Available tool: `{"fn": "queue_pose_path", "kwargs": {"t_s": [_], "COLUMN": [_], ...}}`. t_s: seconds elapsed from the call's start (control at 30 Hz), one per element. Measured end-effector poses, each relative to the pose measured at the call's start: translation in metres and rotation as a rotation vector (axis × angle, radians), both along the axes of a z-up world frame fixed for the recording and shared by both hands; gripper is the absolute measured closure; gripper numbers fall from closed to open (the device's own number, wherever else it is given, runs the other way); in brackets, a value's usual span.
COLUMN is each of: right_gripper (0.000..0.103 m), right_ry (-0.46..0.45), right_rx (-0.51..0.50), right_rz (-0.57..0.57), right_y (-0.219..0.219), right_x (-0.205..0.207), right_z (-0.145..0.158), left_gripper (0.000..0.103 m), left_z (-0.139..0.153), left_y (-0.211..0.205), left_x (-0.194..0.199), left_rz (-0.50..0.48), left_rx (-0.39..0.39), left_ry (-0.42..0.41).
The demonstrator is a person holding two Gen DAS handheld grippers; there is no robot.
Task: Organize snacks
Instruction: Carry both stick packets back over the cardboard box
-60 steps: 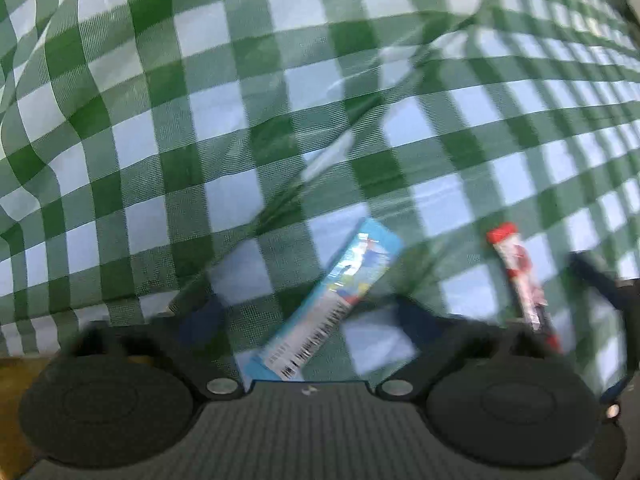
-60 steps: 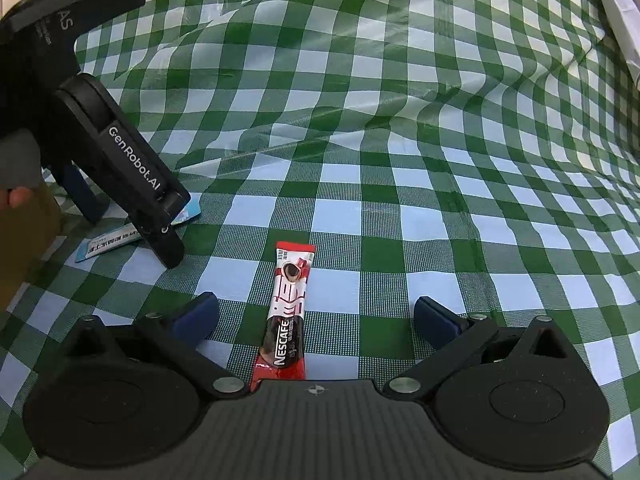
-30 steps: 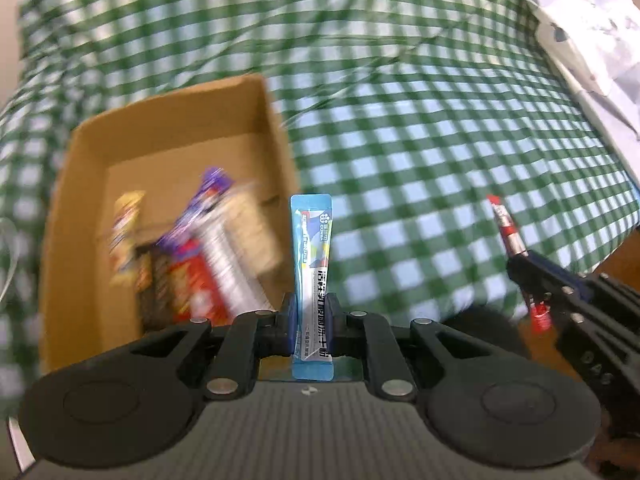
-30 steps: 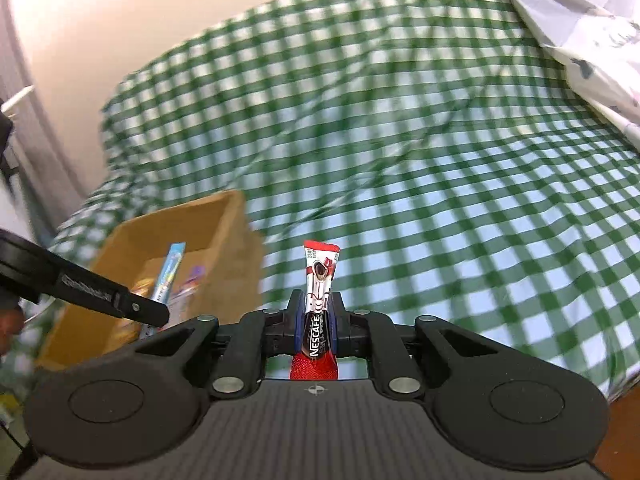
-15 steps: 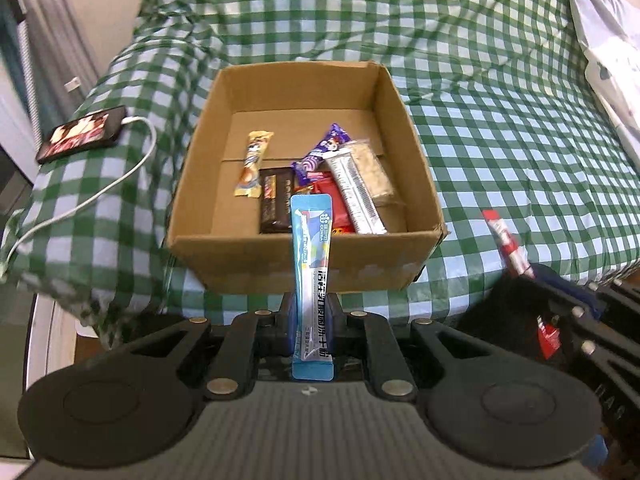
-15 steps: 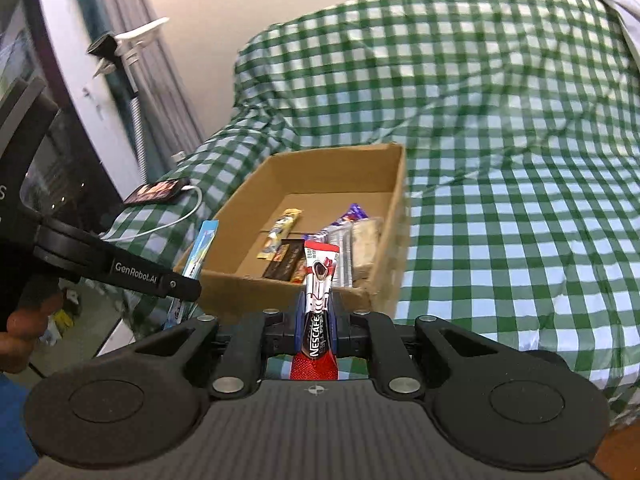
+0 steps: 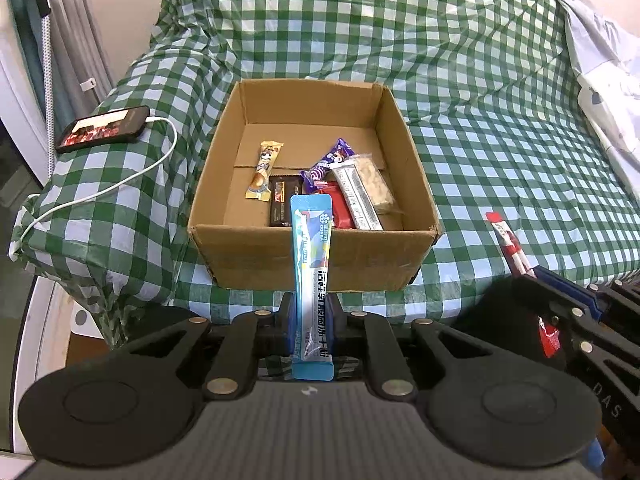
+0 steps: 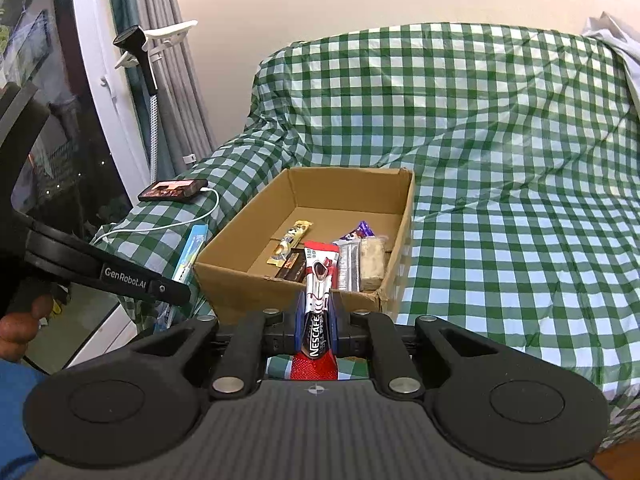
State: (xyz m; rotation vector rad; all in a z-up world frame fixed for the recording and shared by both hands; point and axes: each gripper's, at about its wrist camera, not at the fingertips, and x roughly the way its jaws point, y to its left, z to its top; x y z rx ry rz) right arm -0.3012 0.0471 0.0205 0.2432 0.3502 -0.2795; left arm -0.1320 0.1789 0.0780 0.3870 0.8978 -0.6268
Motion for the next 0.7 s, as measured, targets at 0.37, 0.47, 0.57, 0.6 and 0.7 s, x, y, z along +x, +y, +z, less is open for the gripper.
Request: {"fn": "queue_pose_path", "kwargs": {"t_s": [0.37, 0.47, 0.57, 0.6, 0.7], "right_gripper": [0.09, 0.09, 0.09, 0.09, 0.09], "right_ry": [0.037, 0.051, 0.063, 0.066, 0.074], "right_rx": [0.007, 0.014, 0.018, 0.02, 0.019], "right_rz": [0.0, -0.003, -0.006, -0.006, -0.005], "right_y": [-0.001, -0.004, -0.008, -0.01, -0.016], "right_x": [0.011, 0.016, 0.022, 0.025, 0.034], "right_z": [-0.004, -0.005, -0.005, -0.005, -0.003], "left_gripper": [0.087, 0.087, 0.087, 0.087, 0.087], "left_z": [-0.009, -0.01, -0.011, -0.01, -0.009], "left_y": [-0.003, -0.004, -0.006, -0.006, -0.008], "left_x": [0.013, 0.019, 0.029, 0.033, 0.046], "left_rz": [0.014, 0.026, 0.039, 0.043, 0.055], "left_rx": [0.004, 0.005, 0.006, 0.006, 0.001], "left_ry": [0.03, 0.034, 0.037, 0.039, 0.04]}}
